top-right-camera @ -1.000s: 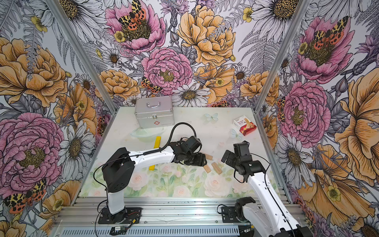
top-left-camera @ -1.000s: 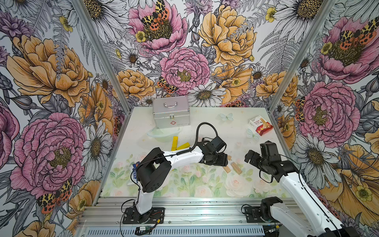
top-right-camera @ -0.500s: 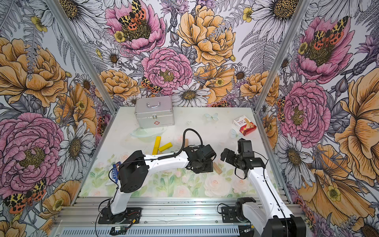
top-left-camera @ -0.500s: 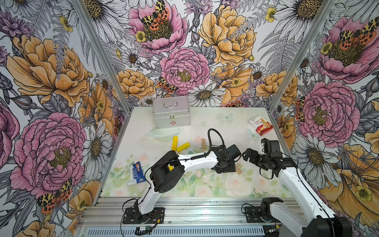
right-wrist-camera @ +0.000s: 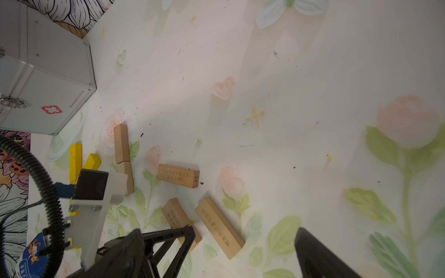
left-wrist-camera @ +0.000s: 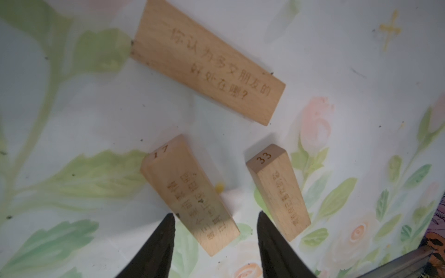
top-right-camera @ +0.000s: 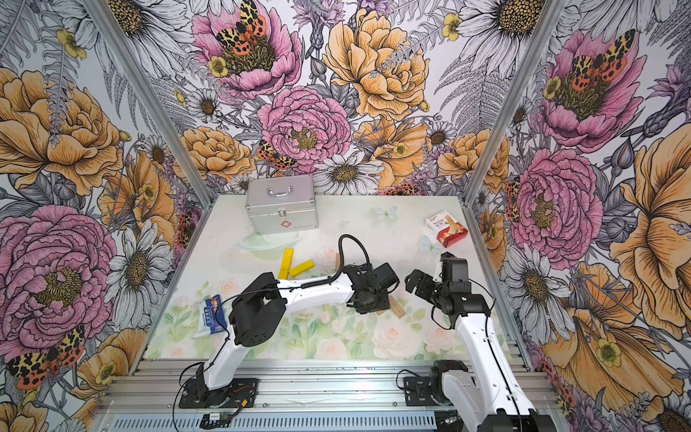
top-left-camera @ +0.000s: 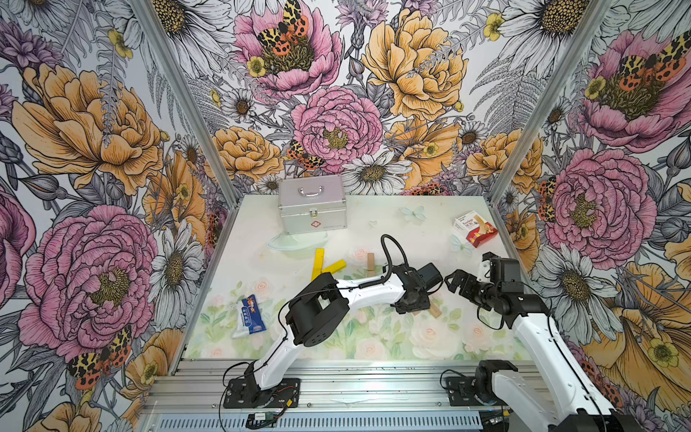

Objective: Assemble the letter k with building blocks
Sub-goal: Pick up the building block from the center of the board.

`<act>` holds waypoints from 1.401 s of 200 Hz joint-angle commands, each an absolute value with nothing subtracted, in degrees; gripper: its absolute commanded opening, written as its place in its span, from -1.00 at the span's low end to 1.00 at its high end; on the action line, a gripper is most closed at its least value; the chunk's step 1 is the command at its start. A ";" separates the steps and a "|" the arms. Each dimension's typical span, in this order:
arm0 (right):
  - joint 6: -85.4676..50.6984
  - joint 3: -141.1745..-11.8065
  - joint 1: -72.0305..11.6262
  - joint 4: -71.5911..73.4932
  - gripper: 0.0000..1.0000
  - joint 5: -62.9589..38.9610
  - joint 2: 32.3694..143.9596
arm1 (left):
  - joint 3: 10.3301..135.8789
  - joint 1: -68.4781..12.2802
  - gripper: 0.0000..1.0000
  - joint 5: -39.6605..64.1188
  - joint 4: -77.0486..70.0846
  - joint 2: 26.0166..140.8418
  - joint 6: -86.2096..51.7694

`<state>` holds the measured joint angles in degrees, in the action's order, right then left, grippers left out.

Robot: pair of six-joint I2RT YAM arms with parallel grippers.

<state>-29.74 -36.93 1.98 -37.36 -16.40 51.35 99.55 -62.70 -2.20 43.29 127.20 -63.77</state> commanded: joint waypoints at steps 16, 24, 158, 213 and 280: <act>-28.19 -36.30 2.68 -35.33 0.99 -18.45 51.33 | 100.81 -61.79 0.06 -2.98 45.17 128.05 -65.32; -28.14 -36.30 2.80 -35.26 0.99 -18.62 51.40 | 100.81 -61.74 0.05 -2.99 45.30 128.07 -65.54; -28.04 -35.94 3.81 -34.63 0.99 -19.25 49.85 | 115.54 -59.46 -0.28 1.84 61.15 138.56 -63.28; -27.86 -36.00 4.67 -34.56 0.99 -19.51 51.12 | 110.43 -58.75 -0.53 0.99 61.17 135.65 -61.75; -27.01 -35.97 5.09 -33.93 0.98 -21.38 52.18 | 103.90 -56.99 -0.78 -4.00 61.08 128.41 -49.94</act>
